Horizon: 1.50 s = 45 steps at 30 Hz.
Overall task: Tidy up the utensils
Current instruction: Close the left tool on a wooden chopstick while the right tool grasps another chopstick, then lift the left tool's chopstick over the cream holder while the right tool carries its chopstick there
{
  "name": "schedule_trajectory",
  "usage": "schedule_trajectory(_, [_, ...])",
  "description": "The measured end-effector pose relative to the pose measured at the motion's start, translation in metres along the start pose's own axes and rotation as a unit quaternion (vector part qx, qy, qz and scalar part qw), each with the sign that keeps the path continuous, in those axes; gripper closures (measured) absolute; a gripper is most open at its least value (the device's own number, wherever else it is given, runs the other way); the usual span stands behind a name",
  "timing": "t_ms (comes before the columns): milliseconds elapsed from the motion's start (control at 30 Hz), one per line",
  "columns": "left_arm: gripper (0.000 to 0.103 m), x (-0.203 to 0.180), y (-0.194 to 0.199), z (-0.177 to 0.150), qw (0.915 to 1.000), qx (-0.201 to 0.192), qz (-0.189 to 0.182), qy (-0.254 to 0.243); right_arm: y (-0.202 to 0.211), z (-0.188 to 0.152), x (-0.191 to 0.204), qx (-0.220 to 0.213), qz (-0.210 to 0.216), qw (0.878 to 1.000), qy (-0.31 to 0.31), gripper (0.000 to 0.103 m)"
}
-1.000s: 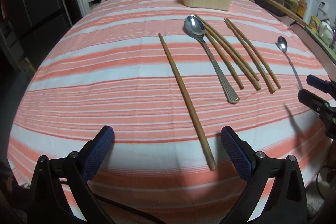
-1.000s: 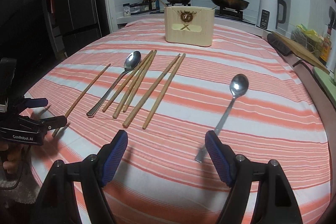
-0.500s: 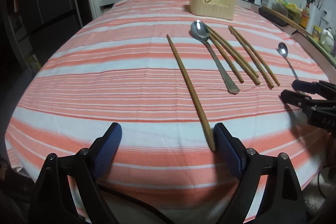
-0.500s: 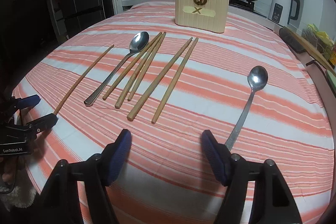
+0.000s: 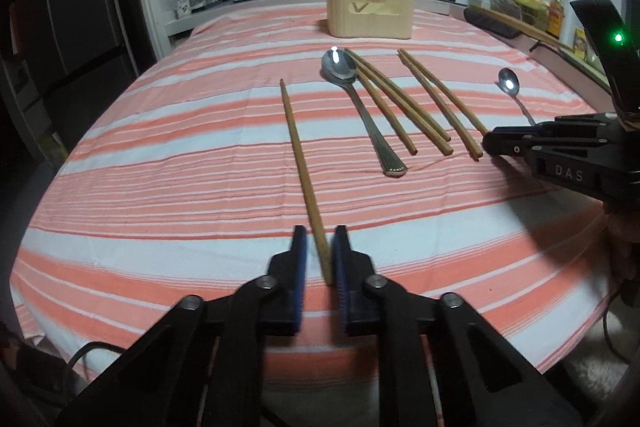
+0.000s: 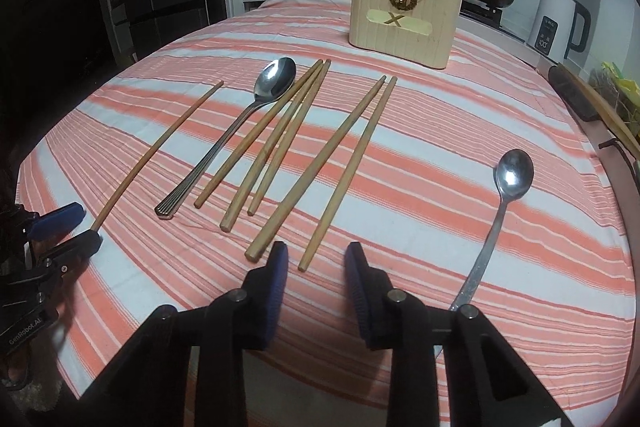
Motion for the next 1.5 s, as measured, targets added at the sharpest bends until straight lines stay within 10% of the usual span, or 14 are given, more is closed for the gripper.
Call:
schedule_trajectory(633, [0.089,0.059,-0.042,0.055,0.9915,0.050,-0.094,0.075,-0.004,0.007,-0.044,-0.002,-0.011,0.997,-0.076,0.091])
schedule_trajectory(767, [0.068,0.053,-0.031,0.043,0.9954,0.036,-0.076,0.045,-0.003,0.007,-0.043,-0.007,0.000,0.997,-0.075,0.065])
schedule_trajectory(1033, [0.077,0.048,-0.032,0.044,0.9992,0.020,-0.024,0.024,-0.004,0.007,-0.043,-0.002,0.005,0.997,-0.071,0.064])
schedule_trajectory(1100, [0.099,0.046,-0.034,0.048,0.9992,0.022,-0.028,0.019,-0.005,0.008,-0.043,0.000,-0.006,0.998,-0.068,0.074])
schedule_trajectory(1133, [0.099,0.045,-0.035,0.050,0.9993,0.022,-0.025,0.019,-0.006,0.009,-0.045,0.002,-0.011,0.998,-0.068,0.097])
schedule_trajectory(1500, [0.100,0.074,0.023,0.106,0.9977,-0.045,-0.024,0.043,0.055,0.043,-0.055,-0.069,-0.026,0.995,-0.060,0.098])
Point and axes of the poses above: each gripper's, at about its wrist camera, not at the fingertips, and y roughly against the way its jaws point, x to its left, z to its top, the point moved 9 cm from there along -y, roughly the way its jaws point, and after that the axes turned 14 degrees about x, right-handed, at the moved point
